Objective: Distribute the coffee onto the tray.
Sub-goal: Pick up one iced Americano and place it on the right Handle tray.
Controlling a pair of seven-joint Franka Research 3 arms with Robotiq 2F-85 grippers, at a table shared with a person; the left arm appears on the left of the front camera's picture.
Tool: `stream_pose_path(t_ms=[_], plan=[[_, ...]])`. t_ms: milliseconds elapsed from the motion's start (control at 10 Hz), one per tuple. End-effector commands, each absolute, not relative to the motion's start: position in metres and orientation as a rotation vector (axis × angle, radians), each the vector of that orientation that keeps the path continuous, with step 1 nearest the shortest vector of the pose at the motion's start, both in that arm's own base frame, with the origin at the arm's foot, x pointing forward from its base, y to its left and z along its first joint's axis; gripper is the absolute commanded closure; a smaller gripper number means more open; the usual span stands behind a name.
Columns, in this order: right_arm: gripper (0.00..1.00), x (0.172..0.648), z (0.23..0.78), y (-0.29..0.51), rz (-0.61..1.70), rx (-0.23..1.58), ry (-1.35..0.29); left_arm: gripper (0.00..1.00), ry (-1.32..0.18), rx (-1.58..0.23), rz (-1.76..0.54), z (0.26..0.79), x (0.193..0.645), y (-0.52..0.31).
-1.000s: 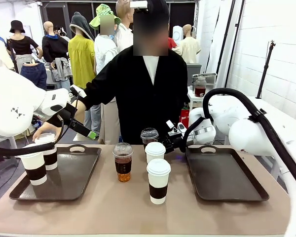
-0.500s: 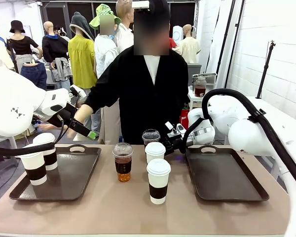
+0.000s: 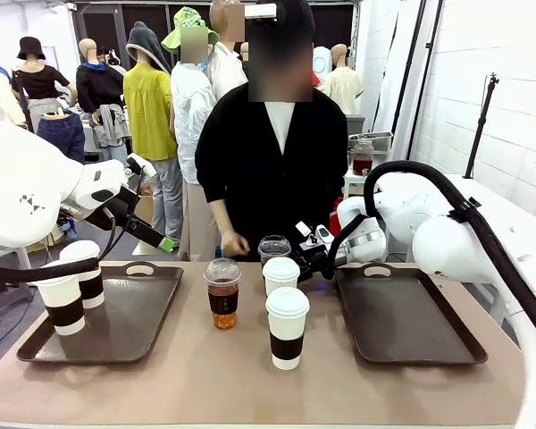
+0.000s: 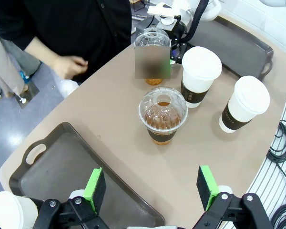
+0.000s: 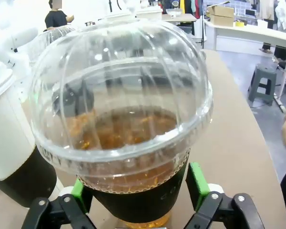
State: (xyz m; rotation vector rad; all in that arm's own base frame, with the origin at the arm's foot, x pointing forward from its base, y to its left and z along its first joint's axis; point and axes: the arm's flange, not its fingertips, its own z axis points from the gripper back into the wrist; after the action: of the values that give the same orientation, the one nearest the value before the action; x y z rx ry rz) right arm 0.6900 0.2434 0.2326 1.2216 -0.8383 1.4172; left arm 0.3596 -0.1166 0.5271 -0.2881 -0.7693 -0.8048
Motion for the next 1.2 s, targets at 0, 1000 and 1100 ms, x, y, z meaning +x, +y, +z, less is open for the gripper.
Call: stream_pose_path(t_ms=[0, 1000, 1100], plan=[[0.33, 0.697, 0.235, 0.243, 1.414, 1.23, -0.824, 0.0, -0.764, -0.295, -0.804, 0.526, 0.36, -0.115], [0.33, 0.699, 0.297, 0.207, 1.416, 1.1, -0.891, 0.0, -0.764, -0.295, -0.804, 0.526, 0.36, -0.115], [0.33, 0.7, 0.308, 0.197, 1.403, 1.084, -0.909, 0.0, -0.764, -0.295, -0.804, 0.526, 0.36, -0.115]])
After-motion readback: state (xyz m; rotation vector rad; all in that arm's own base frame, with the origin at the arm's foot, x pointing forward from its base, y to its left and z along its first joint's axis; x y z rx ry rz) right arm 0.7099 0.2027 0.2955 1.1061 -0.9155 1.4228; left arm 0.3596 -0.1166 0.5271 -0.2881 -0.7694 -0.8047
